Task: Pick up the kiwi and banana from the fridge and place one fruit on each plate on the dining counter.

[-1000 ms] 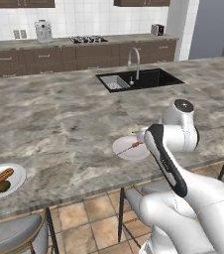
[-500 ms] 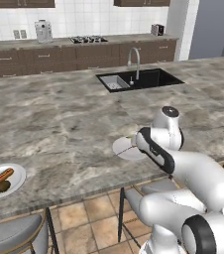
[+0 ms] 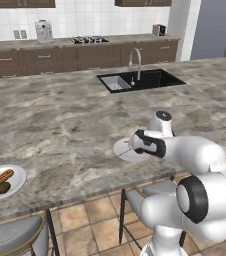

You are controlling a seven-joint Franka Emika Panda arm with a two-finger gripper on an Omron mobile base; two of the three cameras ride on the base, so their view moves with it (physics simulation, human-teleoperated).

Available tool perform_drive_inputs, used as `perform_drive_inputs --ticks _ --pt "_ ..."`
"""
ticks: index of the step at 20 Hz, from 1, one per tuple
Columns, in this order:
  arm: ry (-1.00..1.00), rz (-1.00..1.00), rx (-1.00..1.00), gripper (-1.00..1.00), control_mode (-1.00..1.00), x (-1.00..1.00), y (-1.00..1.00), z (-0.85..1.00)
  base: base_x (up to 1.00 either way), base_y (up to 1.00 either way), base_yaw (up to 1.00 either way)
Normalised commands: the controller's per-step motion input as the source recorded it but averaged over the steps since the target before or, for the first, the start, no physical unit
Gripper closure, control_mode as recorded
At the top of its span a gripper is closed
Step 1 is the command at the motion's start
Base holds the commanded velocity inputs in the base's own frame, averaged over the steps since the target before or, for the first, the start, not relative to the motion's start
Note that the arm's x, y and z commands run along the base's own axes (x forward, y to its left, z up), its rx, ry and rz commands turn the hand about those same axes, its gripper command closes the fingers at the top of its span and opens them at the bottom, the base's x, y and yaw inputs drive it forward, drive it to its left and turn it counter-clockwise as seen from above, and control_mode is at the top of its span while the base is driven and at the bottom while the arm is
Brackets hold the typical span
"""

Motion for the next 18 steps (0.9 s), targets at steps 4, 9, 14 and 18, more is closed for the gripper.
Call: perform_drive_inputs --ticks 4,9,14,18 --pt "0.08 0.00 0.00 1.00 -1.00 0.50 0.00 -0.28 0.00 0.00 0.00" --pt "0.09 0.00 0.00 1.00 -1.00 0.47 0.00 -0.33 0.00 0.00 0.00" --pt "0.10 0.00 0.00 1.00 -1.00 0.38 0.00 -0.50 0.00 0.00 0.00" --pt "0.08 0.00 0.00 1.00 -1.00 0.31 0.00 -0.49 0.00 0.00 0.00"
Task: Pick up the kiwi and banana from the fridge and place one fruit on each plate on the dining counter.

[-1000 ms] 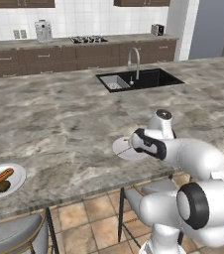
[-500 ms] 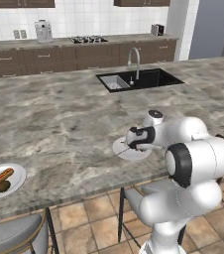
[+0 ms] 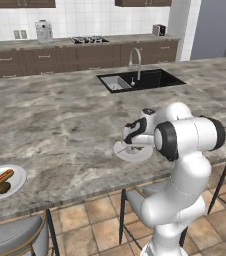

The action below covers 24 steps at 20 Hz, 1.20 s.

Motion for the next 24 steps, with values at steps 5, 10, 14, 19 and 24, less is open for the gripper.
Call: perform_drive_inputs --ticks 5,10,14,19,24 --pt "0.00 0.01 0.00 -1.00 -1.00 -0.10 0.00 -0.30 0.00 0.00 0.00" --pt "-0.03 0.00 0.03 -1.00 -1.00 -0.43 -0.11 0.03 0.00 0.00 0.00" --pt "-0.09 0.00 0.01 -1.00 -1.00 -0.38 -0.25 0.45 0.00 0.00 0.00" --pt "-0.08 -0.01 0.00 -1.00 -1.00 -0.31 -0.31 0.84 0.00 0.00 0.00" --pt "-0.07 -0.08 0.00 -1.00 -1.00 -0.58 -0.28 0.91 0.00 0.00 0.00"
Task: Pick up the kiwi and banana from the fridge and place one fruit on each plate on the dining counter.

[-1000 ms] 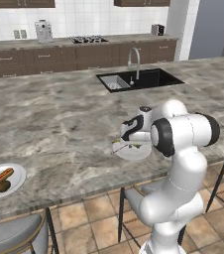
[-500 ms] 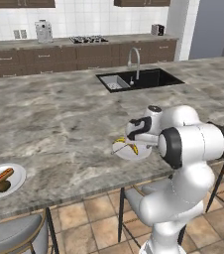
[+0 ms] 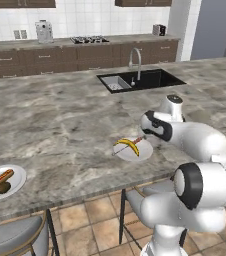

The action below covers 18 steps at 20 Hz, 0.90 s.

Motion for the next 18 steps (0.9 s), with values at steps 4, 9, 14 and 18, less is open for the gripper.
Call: perform_drive_inputs --ticks 4,9,14,18 --pt "-0.06 -0.09 0.00 -1.00 -1.00 -0.73 -0.23 0.88 0.00 0.00 0.00" --pt "-0.09 -0.05 0.00 -1.00 -1.00 -0.96 -0.14 0.73 0.00 0.00 0.00" --pt "-0.14 -0.07 0.00 -1.00 -1.00 -1.00 -0.13 0.69 0.00 0.00 0.00" --pt "-0.15 -0.07 0.00 -1.00 -1.00 -1.00 -0.11 0.64 0.00 0.00 0.00"
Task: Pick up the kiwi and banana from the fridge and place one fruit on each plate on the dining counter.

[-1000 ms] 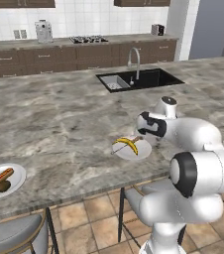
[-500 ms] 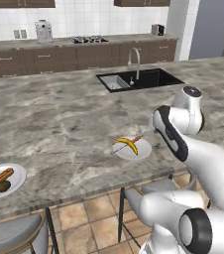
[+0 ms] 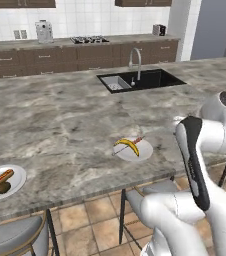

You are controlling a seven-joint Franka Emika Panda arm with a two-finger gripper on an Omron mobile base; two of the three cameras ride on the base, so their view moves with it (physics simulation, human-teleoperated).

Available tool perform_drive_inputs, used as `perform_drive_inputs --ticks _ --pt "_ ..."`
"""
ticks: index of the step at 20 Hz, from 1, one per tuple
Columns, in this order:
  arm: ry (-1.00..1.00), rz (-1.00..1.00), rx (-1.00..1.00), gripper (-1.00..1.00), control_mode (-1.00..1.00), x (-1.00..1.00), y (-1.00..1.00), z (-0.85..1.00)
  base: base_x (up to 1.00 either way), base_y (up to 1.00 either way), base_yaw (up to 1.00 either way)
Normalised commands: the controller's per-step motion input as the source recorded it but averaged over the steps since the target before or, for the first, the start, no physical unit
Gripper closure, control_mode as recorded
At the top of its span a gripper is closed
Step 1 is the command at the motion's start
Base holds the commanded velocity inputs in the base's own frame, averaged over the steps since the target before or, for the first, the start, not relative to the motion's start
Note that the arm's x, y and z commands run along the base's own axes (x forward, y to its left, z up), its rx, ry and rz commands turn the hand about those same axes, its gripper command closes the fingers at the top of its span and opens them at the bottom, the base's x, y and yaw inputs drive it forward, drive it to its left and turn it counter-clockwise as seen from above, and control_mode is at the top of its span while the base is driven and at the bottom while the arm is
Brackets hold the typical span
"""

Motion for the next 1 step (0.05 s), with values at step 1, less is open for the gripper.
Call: perform_drive_inputs --ticks 1 --pt "-0.15 -0.06 0.00 -1.00 -1.00 -1.00 -0.10 0.64 0.00 0.00 0.00"
